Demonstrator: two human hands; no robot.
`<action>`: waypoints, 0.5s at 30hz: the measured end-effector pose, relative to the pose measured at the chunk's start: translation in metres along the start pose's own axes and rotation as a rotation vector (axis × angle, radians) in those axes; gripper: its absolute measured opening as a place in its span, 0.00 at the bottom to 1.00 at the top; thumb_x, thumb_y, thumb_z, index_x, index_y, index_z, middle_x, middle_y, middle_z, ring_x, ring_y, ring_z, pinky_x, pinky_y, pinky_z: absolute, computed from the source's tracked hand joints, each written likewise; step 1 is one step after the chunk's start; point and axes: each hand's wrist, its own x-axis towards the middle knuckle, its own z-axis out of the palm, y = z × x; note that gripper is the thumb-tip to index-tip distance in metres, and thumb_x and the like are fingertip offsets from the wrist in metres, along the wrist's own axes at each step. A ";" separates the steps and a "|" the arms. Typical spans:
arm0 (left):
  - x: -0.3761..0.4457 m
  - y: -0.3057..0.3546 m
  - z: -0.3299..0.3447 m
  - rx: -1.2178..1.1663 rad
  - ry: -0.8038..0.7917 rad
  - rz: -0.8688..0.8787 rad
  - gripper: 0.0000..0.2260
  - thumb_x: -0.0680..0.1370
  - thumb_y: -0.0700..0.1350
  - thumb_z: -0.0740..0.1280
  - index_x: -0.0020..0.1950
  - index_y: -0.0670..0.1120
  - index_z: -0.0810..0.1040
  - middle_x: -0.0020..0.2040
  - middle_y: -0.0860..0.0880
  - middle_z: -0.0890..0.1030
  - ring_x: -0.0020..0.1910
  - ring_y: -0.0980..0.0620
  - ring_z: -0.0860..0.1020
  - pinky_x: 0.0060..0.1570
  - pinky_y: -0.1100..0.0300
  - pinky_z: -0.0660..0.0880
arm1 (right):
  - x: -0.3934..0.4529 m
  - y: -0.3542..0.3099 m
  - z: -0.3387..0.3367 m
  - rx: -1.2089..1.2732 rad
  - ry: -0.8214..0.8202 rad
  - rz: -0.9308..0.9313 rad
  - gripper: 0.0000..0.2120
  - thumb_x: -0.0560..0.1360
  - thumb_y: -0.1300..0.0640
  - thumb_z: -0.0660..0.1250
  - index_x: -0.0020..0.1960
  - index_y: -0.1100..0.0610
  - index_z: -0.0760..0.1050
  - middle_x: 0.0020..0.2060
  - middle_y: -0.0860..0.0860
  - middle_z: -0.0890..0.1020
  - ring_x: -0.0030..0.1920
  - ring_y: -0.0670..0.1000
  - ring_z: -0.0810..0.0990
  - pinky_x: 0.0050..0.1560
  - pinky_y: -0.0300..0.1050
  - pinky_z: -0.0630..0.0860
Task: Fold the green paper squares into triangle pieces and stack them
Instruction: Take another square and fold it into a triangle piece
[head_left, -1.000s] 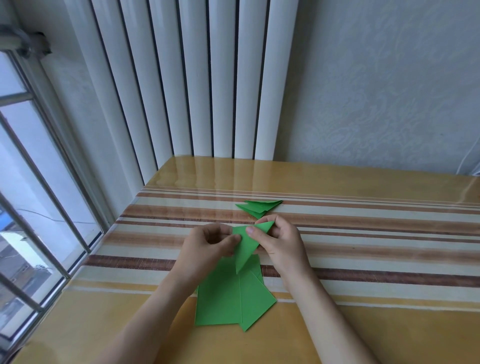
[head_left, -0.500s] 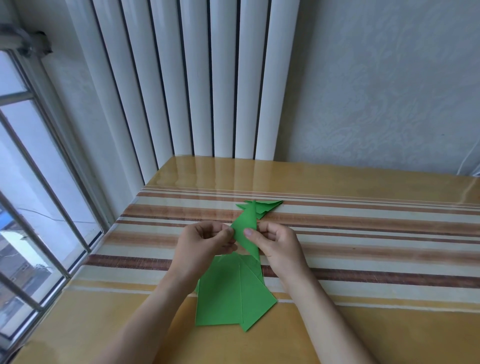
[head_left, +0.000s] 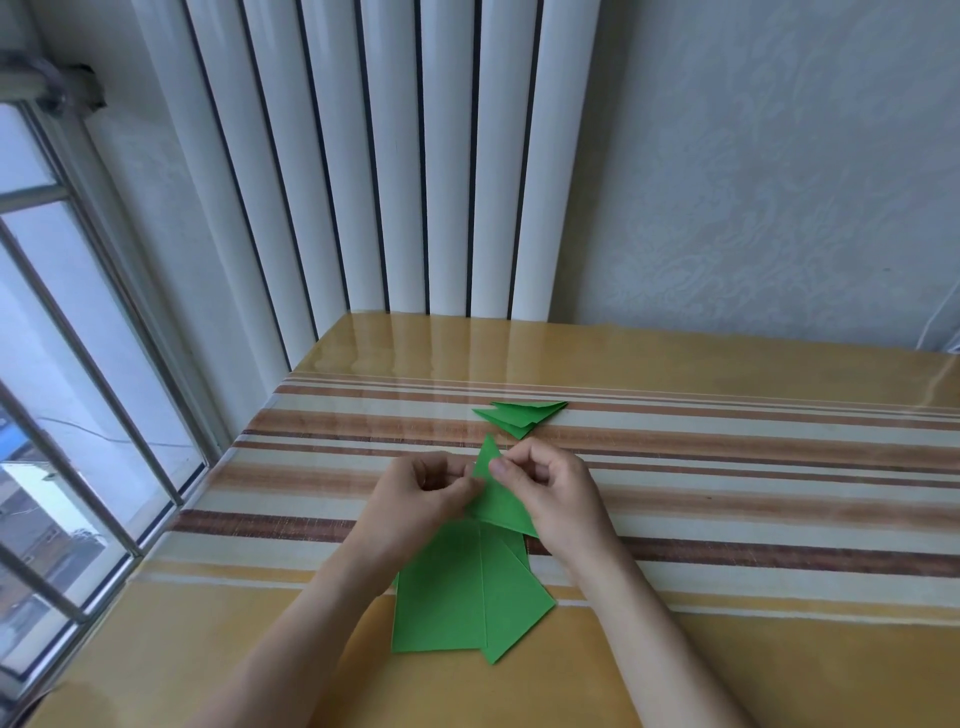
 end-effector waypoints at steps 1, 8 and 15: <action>0.001 0.000 0.000 0.019 0.034 0.023 0.05 0.80 0.41 0.73 0.46 0.40 0.85 0.36 0.50 0.84 0.36 0.57 0.80 0.41 0.65 0.77 | -0.001 -0.001 0.002 -0.019 -0.028 -0.007 0.05 0.80 0.54 0.73 0.46 0.53 0.83 0.40 0.51 0.86 0.43 0.55 0.83 0.49 0.56 0.78; 0.000 0.000 -0.003 0.003 0.096 0.153 0.08 0.77 0.45 0.75 0.44 0.40 0.85 0.35 0.46 0.82 0.35 0.55 0.76 0.38 0.64 0.73 | -0.004 -0.005 0.004 -0.111 -0.112 -0.040 0.06 0.80 0.53 0.74 0.45 0.53 0.82 0.40 0.54 0.83 0.42 0.54 0.81 0.49 0.57 0.79; 0.003 -0.002 -0.002 -0.059 0.193 0.093 0.15 0.80 0.47 0.72 0.41 0.36 0.83 0.33 0.43 0.80 0.34 0.53 0.76 0.40 0.57 0.75 | -0.008 -0.012 0.007 -0.113 -0.169 -0.061 0.05 0.80 0.53 0.73 0.46 0.52 0.82 0.40 0.52 0.83 0.42 0.51 0.80 0.46 0.51 0.77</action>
